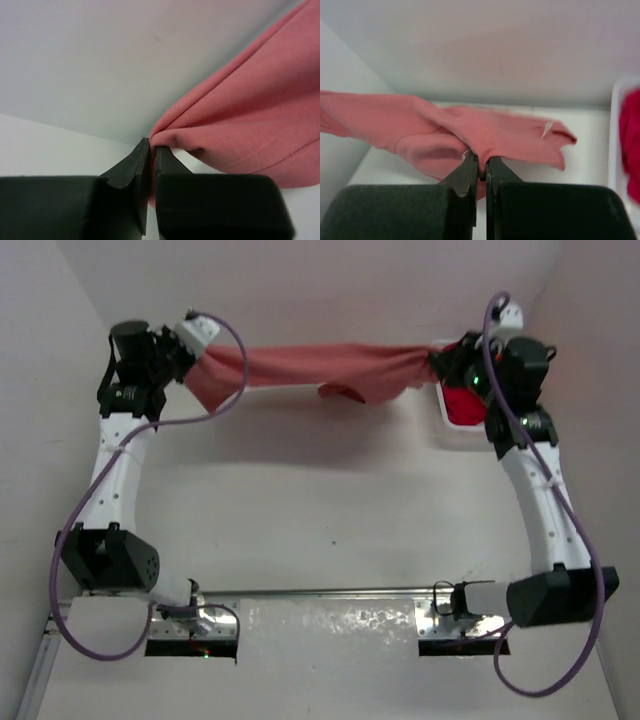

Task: Fold and stack the t-shirts
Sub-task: Flatten out the tshirt

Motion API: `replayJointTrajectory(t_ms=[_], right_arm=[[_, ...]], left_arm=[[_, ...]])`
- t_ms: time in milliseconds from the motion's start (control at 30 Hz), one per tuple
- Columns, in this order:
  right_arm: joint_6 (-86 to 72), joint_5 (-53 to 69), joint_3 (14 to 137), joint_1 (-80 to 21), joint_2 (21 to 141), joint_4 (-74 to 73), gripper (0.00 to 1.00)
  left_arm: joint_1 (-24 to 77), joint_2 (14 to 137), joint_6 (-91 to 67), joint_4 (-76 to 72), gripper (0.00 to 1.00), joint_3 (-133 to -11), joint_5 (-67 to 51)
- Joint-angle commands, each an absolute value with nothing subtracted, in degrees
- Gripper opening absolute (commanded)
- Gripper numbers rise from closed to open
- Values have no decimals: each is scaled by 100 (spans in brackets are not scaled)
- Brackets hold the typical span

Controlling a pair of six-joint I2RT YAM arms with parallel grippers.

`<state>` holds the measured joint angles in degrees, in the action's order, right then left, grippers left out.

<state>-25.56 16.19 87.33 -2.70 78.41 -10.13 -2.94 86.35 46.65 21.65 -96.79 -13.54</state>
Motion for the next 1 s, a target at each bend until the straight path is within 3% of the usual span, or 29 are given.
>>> replayJointTrajectory(t_ms=[0, 167, 300, 367, 400, 533, 567, 633, 733, 833, 867, 967], right_arm=[[-2610, 1828, 6907, -246, 7174, -1204, 0], [-2829, 1521, 5145, -351, 6250, -2512, 0], [-3032, 1599, 3713, -465, 5959, -3067, 0], [-3059, 1819, 3482, -536, 6055, -3199, 0], [-3059, 1854, 3367, -554, 6117, -3234, 0], [-2848, 1933, 3532, -580, 6695, -3995, 0], [-2674, 1925, 3629, -580, 6819, -4199, 9], [-2331, 1873, 3989, -571, 7127, -4806, 43], [-2128, 1461, 4839, -571, 7242, -5273, 68], [-2162, 1083, 5604, -571, 7417, -5370, 75], [-2206, 1020, 5747, -571, 7488, -5283, 75], [-2522, 975, 6020, -571, 7847, -5037, 72]], left_arm=[[-308, 7956, 5526, 3065, 0, -8278, -1740], [-299, 7226, 6810, 4715, 0, -6630, -1846], [-203, 6988, 7460, 5220, 0, -5372, -1468], [-71, 6979, 7550, 5404, 8, -4879, -1354], [-53, 6987, 7567, 5449, 18, -4774, -1336], [158, 7092, 7743, 5783, 40, -4422, -969], [150, 7119, 7752, 5879, 43, -4421, -819], [150, 7233, 7682, 5880, 48, -4543, -355], [-17, 7548, 7690, 6106, 51, -5130, -263], [-597, 8057, 7629, 6554, 56, -6693, -1015], [-789, 8181, 7542, 6644, 60, -7419, -1211], [-984, 8560, 7201, 6698, 61, -8163, -1695]])
